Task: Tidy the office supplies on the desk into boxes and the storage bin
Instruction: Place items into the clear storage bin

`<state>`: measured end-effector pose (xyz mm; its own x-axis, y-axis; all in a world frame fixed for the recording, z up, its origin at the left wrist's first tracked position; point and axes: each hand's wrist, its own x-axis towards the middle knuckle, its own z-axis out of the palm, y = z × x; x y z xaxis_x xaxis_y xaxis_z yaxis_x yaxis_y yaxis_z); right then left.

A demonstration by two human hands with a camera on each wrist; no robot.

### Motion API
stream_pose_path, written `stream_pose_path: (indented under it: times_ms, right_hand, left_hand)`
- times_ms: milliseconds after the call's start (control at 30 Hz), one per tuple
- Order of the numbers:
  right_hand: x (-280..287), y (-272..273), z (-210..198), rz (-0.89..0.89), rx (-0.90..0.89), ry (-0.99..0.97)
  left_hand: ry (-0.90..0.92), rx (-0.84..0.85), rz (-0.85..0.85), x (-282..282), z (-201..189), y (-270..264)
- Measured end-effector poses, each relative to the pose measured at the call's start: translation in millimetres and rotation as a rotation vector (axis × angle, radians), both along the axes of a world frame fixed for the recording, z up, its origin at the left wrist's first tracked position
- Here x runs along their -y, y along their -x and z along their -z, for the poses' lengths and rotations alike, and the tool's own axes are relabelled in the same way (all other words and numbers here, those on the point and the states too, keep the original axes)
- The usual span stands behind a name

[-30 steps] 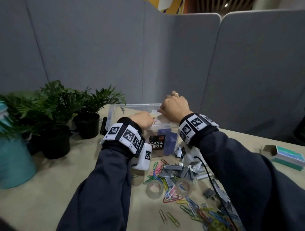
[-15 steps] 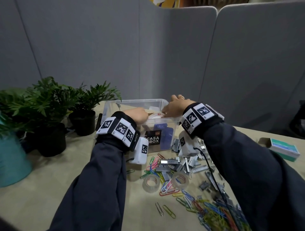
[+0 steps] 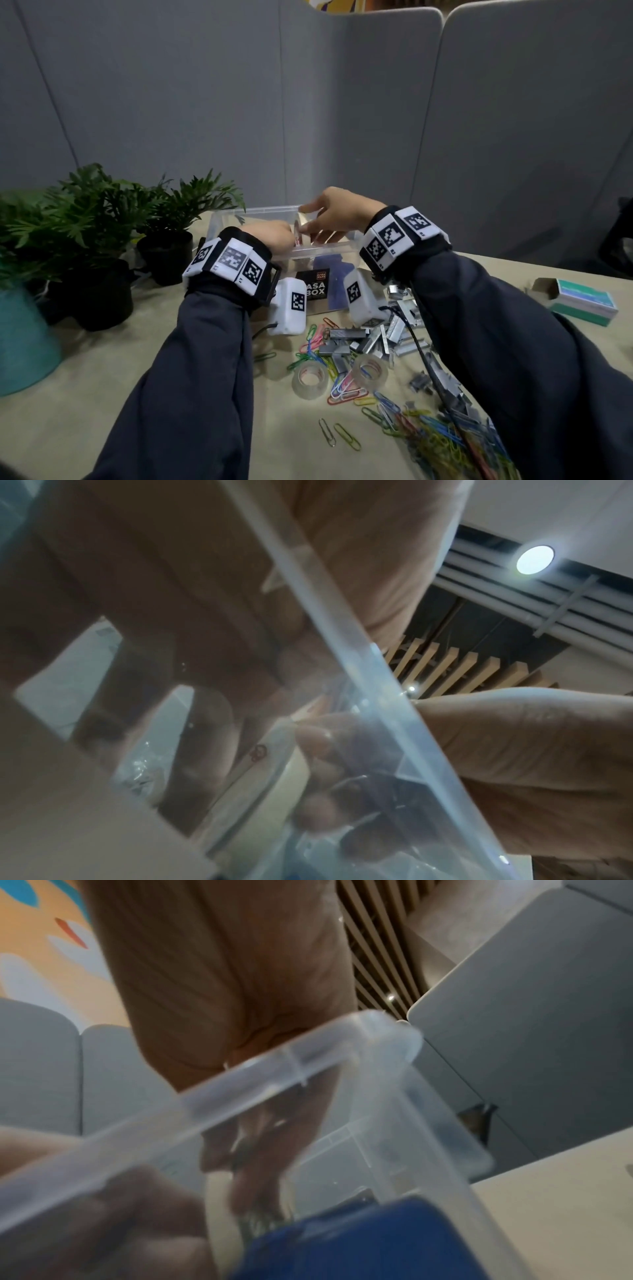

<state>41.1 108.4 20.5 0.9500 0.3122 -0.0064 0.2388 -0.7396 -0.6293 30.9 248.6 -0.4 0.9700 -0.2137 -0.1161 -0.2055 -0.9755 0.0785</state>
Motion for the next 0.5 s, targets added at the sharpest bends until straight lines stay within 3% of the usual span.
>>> stream_pose_path:
  times_ms: [133, 267, 400, 500]
  right_hand:
    - [-3.8, -0.6, -0.5, -0.013, -0.026, 0.050]
    - [1.4, -7.5, 9.0, 0.017, 0.102, 0.258]
    - [6.8, -5.6, 12.3, -0.053, 0.107, 0.111]
    - [8.8, -4.9, 17.4, -0.099, 0.185, 0.109]
  left_hand:
    - [-0.047, 0.003, -0.001, -0.7, -0.1, 1.7]
    - [-0.029, -0.013, -0.027, -1.6, -1.2, 1.4]
    - [-0.032, -0.028, -0.016, -0.3, -2.0, 3.0]
    - [0.008, -0.031, -0.020, -0.5, -3.2, 2.9]
